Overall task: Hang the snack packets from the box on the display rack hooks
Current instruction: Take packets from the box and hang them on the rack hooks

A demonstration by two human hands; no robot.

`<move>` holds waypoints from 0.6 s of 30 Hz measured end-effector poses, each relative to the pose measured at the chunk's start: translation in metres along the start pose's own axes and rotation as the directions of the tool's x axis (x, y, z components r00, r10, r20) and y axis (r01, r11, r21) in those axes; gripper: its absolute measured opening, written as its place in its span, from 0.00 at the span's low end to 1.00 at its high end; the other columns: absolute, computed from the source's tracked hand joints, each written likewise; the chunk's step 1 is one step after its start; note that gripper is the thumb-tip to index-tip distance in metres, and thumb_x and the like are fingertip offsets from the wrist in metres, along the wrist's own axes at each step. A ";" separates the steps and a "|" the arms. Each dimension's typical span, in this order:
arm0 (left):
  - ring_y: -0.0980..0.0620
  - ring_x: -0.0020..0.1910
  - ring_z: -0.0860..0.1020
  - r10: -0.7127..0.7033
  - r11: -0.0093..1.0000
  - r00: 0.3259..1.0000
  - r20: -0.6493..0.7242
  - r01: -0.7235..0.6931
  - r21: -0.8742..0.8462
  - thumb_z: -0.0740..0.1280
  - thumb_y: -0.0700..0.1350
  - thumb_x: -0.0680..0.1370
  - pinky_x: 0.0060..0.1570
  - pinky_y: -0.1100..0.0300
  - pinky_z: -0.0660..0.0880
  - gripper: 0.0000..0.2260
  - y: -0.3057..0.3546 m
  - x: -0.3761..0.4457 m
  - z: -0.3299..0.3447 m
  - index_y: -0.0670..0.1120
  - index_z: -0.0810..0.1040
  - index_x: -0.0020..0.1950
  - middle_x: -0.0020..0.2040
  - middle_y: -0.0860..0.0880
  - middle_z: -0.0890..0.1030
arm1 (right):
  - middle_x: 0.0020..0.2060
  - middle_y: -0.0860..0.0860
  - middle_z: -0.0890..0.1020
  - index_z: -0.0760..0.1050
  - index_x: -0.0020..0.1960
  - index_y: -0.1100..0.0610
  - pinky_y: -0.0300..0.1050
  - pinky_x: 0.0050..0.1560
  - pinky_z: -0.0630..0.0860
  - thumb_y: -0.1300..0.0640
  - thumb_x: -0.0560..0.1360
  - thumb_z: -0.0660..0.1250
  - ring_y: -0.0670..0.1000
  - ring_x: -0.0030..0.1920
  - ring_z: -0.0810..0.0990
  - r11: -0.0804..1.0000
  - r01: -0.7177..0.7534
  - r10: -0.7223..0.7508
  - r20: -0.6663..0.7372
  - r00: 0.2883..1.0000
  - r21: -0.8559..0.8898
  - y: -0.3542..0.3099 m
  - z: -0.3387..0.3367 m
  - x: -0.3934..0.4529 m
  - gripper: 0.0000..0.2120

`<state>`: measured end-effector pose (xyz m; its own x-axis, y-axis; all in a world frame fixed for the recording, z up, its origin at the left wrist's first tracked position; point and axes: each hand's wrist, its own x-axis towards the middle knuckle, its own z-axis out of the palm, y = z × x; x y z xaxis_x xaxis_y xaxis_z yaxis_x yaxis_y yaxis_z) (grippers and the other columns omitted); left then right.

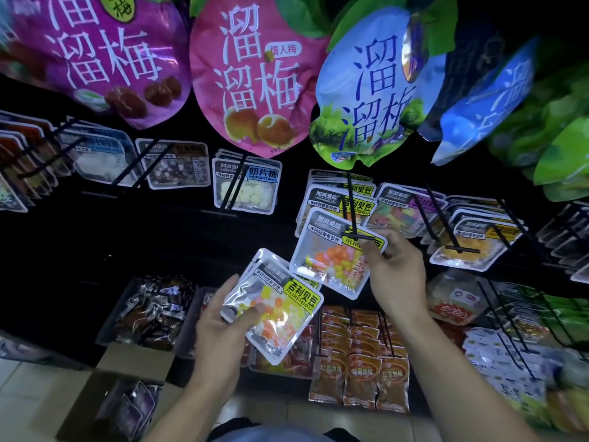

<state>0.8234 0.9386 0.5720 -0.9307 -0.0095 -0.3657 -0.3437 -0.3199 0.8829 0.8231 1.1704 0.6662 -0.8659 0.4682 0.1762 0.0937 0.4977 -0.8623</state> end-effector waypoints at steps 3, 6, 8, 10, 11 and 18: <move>0.45 0.54 0.86 0.013 0.999 1.000 -0.023 -0.014 -0.031 0.75 0.34 0.74 0.54 0.44 0.82 0.27 -0.001 0.000 0.001 0.58 0.79 0.67 0.58 0.50 0.85 | 0.31 0.65 0.71 0.78 0.51 0.47 0.38 0.25 0.59 0.56 0.82 0.66 0.49 0.23 0.60 1.000 0.010 -0.010 -0.005 1.000 -0.023 0.003 0.002 0.003 0.06; 0.45 0.54 0.86 0.019 0.999 0.999 -0.026 -0.020 -0.048 0.75 0.34 0.74 0.53 0.44 0.82 0.27 -0.001 -0.001 0.001 0.57 0.79 0.68 0.58 0.50 0.86 | 0.29 0.61 0.74 0.79 0.52 0.47 0.47 0.26 0.65 0.55 0.82 0.66 0.53 0.23 0.65 1.000 0.013 -0.013 -0.010 1.000 -0.022 0.007 0.007 0.013 0.04; 0.45 0.55 0.86 0.026 0.999 0.999 -0.030 -0.027 -0.041 0.75 0.34 0.74 0.55 0.44 0.82 0.27 0.000 -0.002 0.001 0.57 0.78 0.68 0.58 0.51 0.86 | 0.31 0.59 0.77 0.78 0.51 0.48 0.46 0.26 0.67 0.52 0.82 0.67 0.52 0.24 0.70 1.000 0.019 -0.019 -0.026 0.999 -0.023 0.009 0.011 0.024 0.02; 0.45 0.55 0.86 0.032 0.999 0.999 -0.029 -0.033 -0.034 0.75 0.34 0.75 0.53 0.47 0.82 0.27 0.001 -0.003 0.001 0.56 0.78 0.69 0.57 0.50 0.87 | 0.33 0.60 0.77 0.77 0.51 0.50 0.43 0.29 0.66 0.49 0.82 0.67 0.51 0.27 0.71 0.999 0.026 -0.027 -0.050 0.998 -0.024 0.012 0.016 0.039 0.06; 0.46 0.55 0.86 0.037 0.999 0.999 -0.024 -0.038 -0.026 0.75 0.34 0.75 0.51 0.49 0.82 0.26 0.002 -0.004 0.001 0.56 0.78 0.69 0.57 0.51 0.87 | 0.33 0.61 0.76 0.77 0.50 0.52 0.44 0.31 0.66 0.48 0.82 0.67 0.52 0.29 0.72 0.999 0.032 -0.033 -0.062 0.998 -0.019 0.015 0.019 0.046 0.07; 0.50 0.50 0.87 0.055 0.998 0.998 0.005 -0.055 -0.021 0.75 0.35 0.75 0.40 0.61 0.83 0.25 0.010 -0.012 0.001 0.56 0.79 0.67 0.55 0.53 0.87 | 0.36 0.64 0.81 0.78 0.53 0.53 0.62 0.38 0.77 0.47 0.81 0.66 0.66 0.37 0.81 0.996 0.064 -0.072 -0.129 0.989 -0.059 0.029 0.032 0.075 0.10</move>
<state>0.8308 0.9361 0.5850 -0.9488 -0.0223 -0.3152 -0.2894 -0.3390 0.8951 0.7445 1.1964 0.6390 -0.7996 0.5217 0.2974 0.0667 0.5694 -0.8194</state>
